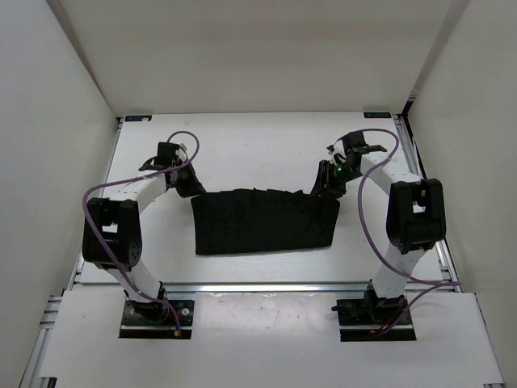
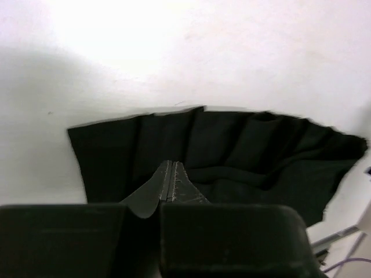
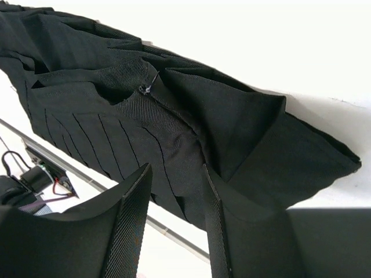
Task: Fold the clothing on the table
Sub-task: Fold the skirt
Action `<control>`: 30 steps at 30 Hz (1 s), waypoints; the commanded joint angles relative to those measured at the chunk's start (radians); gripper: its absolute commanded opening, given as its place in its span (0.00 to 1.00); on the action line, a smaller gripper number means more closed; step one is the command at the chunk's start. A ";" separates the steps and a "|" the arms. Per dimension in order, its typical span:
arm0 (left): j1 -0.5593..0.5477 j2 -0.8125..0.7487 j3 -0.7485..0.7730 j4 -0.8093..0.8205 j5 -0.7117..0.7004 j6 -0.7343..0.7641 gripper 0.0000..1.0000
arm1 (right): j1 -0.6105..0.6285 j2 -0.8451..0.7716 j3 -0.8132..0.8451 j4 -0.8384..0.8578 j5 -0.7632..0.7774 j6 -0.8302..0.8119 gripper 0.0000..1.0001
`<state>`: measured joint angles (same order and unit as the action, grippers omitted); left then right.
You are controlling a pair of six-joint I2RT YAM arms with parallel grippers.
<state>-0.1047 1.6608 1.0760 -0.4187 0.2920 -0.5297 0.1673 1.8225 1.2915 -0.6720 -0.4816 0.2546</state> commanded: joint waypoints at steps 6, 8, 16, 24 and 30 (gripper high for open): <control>-0.020 -0.009 -0.103 0.001 -0.175 0.056 0.00 | -0.005 0.018 0.038 0.018 -0.022 -0.054 0.53; -0.023 -0.004 -0.117 -0.005 -0.195 0.063 0.00 | 0.000 0.017 0.034 0.028 -0.025 -0.061 0.52; -0.029 0.008 -0.131 -0.026 -0.194 0.068 0.00 | 0.015 0.080 0.071 0.074 -0.023 -0.127 0.52; -0.033 -0.018 -0.163 -0.045 -0.185 0.076 0.00 | 0.038 0.161 0.127 0.143 -0.094 -0.135 0.51; -0.035 -0.015 -0.172 -0.045 -0.192 0.068 0.00 | 0.064 0.218 0.155 0.147 -0.146 -0.140 0.46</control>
<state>-0.1333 1.6718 0.9260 -0.4431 0.1120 -0.4683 0.2165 2.0155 1.4048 -0.5499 -0.5648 0.1368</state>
